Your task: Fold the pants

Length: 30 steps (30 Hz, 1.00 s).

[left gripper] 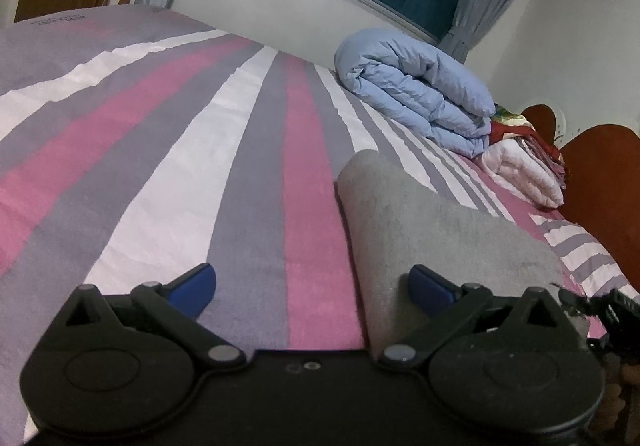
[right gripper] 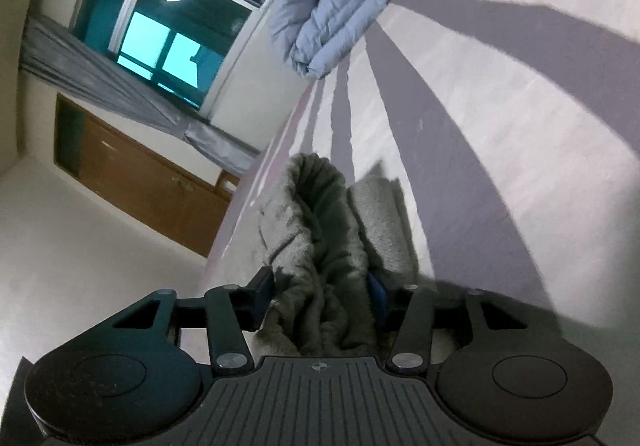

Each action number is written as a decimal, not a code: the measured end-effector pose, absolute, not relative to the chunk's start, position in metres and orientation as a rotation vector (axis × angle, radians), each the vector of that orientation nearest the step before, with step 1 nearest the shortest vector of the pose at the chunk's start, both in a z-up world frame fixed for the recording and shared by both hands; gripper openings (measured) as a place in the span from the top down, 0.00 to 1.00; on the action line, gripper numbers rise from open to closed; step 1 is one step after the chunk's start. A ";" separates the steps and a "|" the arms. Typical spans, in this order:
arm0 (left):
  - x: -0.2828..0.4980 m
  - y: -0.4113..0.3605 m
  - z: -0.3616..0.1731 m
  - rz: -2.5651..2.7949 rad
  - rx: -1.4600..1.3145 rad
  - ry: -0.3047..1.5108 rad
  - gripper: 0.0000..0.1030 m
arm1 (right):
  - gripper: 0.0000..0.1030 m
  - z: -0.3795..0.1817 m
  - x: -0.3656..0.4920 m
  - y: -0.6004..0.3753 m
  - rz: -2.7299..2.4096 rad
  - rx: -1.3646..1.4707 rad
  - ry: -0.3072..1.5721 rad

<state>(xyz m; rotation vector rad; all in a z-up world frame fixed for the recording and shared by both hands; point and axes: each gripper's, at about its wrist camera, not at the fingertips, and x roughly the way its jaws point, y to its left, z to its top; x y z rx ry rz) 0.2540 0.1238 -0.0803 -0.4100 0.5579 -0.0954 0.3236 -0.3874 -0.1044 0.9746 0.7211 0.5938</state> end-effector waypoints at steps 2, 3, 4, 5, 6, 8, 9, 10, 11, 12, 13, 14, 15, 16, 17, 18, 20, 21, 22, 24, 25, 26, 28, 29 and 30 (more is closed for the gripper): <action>0.254 0.124 -0.082 -0.096 -0.411 0.561 0.06 | 0.47 -0.104 0.327 -0.383 0.600 0.998 0.733; 0.255 0.124 -0.082 -0.096 -0.415 0.561 0.06 | 0.53 -0.102 0.327 -0.381 0.609 0.995 0.743; 0.254 0.124 -0.082 -0.097 -0.412 0.559 0.06 | 0.67 -0.099 0.326 -0.380 0.611 1.005 0.750; 0.254 0.124 -0.081 -0.099 -0.408 0.555 0.06 | 0.71 -0.097 0.323 -0.382 0.586 1.031 0.757; 0.253 0.122 -0.079 -0.100 -0.398 0.551 0.06 | 0.71 -0.095 0.318 -0.385 0.562 1.075 0.754; 0.251 0.119 -0.079 -0.097 -0.370 0.545 0.06 | 0.73 -0.093 0.300 -0.393 0.529 1.212 0.715; 0.250 0.117 -0.078 -0.096 -0.360 0.544 0.06 | 0.73 -0.092 0.290 -0.396 0.500 1.268 0.696; 0.249 0.116 -0.078 -0.092 -0.349 0.541 0.06 | 0.73 -0.096 0.280 -0.399 0.465 1.318 0.686; 0.249 0.115 -0.077 -0.090 -0.341 0.538 0.06 | 0.72 -0.102 0.275 -0.400 0.418 1.330 0.691; 0.248 0.114 -0.077 -0.091 -0.338 0.539 0.06 | 0.72 -0.110 0.276 -0.398 0.358 1.302 0.723; 0.248 0.114 -0.077 -0.086 -0.337 0.539 0.06 | 0.72 -0.118 0.280 -0.398 0.340 1.278 0.740; 0.247 0.114 -0.077 -0.078 -0.334 0.539 0.06 | 0.72 -0.123 0.285 -0.400 0.351 1.293 0.733; 0.247 0.114 -0.077 -0.075 -0.333 0.542 0.06 | 0.72 -0.122 0.288 -0.402 0.349 1.297 0.732; 0.246 0.114 -0.077 -0.072 -0.330 0.543 0.06 | 0.71 -0.119 0.289 -0.402 0.352 1.272 0.730; 0.245 0.114 -0.076 -0.068 -0.326 0.544 0.06 | 0.70 -0.116 0.289 -0.401 0.361 1.239 0.725; 0.244 0.114 -0.076 -0.066 -0.323 0.544 0.06 | 0.70 -0.112 0.289 -0.400 0.371 1.204 0.717; 0.240 0.115 -0.074 -0.059 -0.317 0.545 0.06 | 0.62 -0.104 0.282 -0.398 0.374 1.152 0.700; 0.237 0.115 -0.072 -0.056 -0.311 0.546 0.06 | 0.61 -0.097 0.274 -0.399 0.351 1.120 0.670; 0.234 0.115 -0.070 -0.054 -0.300 0.547 0.06 | 0.60 -0.089 0.267 -0.400 0.333 1.072 0.633; 0.226 0.113 -0.064 -0.046 -0.247 0.541 0.06 | 0.60 -0.069 0.255 -0.400 0.324 0.966 0.567; 0.221 0.110 -0.061 -0.045 -0.216 0.531 0.06 | 0.60 -0.056 0.247 -0.392 0.337 0.883 0.526; 0.217 0.107 -0.058 -0.047 -0.193 0.516 0.06 | 0.60 -0.043 0.239 -0.383 0.356 0.780 0.486; 0.211 0.101 -0.054 -0.062 -0.158 0.500 0.06 | 0.60 -0.026 0.226 -0.359 0.416 0.624 0.428; 0.211 0.097 -0.055 -0.067 -0.141 0.506 0.06 | 0.60 -0.023 0.224 -0.344 0.447 0.550 0.437; 0.214 0.092 -0.058 -0.062 -0.106 0.536 0.06 | 0.60 -0.026 0.227 -0.328 0.440 0.470 0.490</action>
